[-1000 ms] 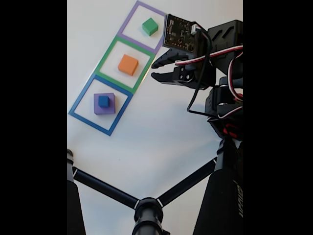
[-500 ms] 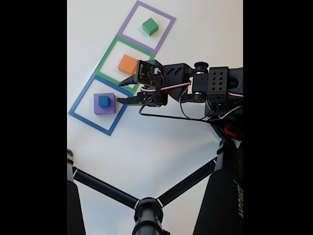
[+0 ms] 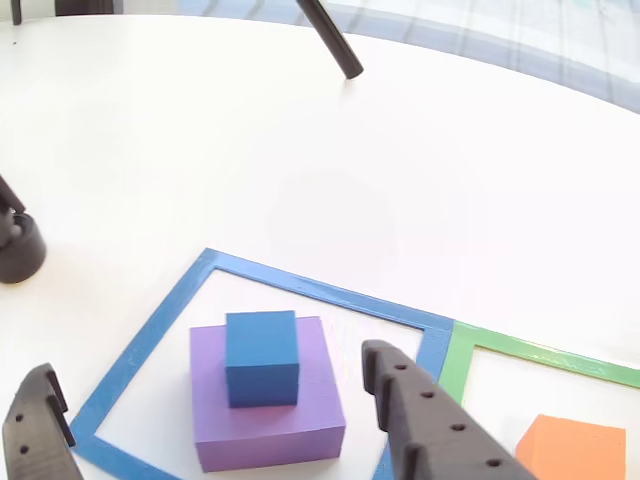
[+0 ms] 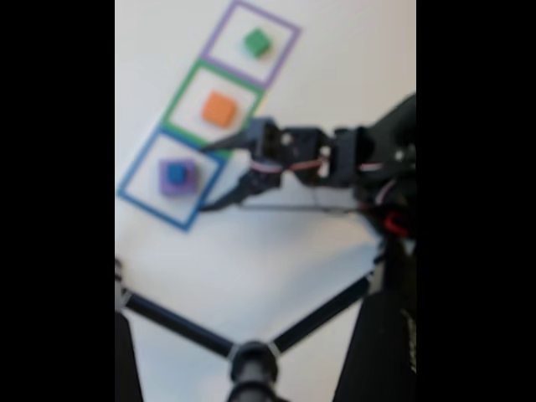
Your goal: Tower of hanoi
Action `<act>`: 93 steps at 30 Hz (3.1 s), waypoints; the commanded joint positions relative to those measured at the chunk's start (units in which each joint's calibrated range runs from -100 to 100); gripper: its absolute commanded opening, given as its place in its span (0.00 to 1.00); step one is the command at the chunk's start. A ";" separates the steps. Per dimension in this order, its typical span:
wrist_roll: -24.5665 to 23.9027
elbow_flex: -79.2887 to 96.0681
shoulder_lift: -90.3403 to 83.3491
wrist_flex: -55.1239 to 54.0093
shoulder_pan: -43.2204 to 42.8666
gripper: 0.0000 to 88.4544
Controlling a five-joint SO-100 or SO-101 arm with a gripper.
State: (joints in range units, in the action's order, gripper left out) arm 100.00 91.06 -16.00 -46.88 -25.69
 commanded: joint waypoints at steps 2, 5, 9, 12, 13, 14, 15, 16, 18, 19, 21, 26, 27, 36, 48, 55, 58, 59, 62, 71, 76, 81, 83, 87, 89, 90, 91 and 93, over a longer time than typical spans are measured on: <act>0.00 -8.33 15.31 -11.10 3.25 0.41; 0.00 -12.79 21.29 -13.20 3.73 0.41; 0.00 -16.24 25.81 -14.18 3.64 0.40; 0.00 -17.60 27.91 -14.74 2.68 0.40; 0.00 -18.24 28.63 -14.91 2.49 0.39; 0.00 -18.69 29.28 -14.91 2.29 0.39; 0.00 -19.24 29.85 -14.91 2.20 0.39; 0.00 -19.60 30.41 -14.91 2.10 0.39; 0.00 -20.15 31.38 -14.91 1.81 0.38; 0.00 -20.33 31.70 -14.91 1.62 0.37; 0.00 -20.42 32.19 -14.91 1.05 0.36; 0.00 -20.88 33.24 -15.15 -0.20 0.34; 0.00 -21.06 33.40 -15.15 -0.39 0.34; 0.00 -21.60 34.13 -15.23 -1.93 0.26; 0.00 -21.51 34.45 -15.31 -2.98 0.12; 0.00 -21.42 34.45 -15.31 -3.65 0.05; 0.00 -21.42 34.29 -15.39 -3.75 0.03; 0.00 -21.33 34.21 -15.39 -3.75 0.03; 0.00 -21.33 33.64 -15.39 -3.65 0.03; 0.00 -16.15 12.89 -3.08 -1.35 0.03; 0.00 -9.97 -9.96 15.05 3.35 0.03; 0.00 -9.97 -29.42 39.99 12.26 0.02; 0.00 -13.88 -35.07 52.54 16.20 0.02; 0.00 -30.60 -41.77 82.18 23.58 0.02; 0.00 -41.69 -42.58 96.19 26.74 0.02; 0.00 -47.24 -42.42 102.18 28.08 0.02; 0.00 -53.79 -41.85 108.50 29.71 0.02; 0.00 -64.79 -40.48 118.94 32.78 0.02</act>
State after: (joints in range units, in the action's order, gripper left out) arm 100.00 49.54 -55.68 48.33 1.23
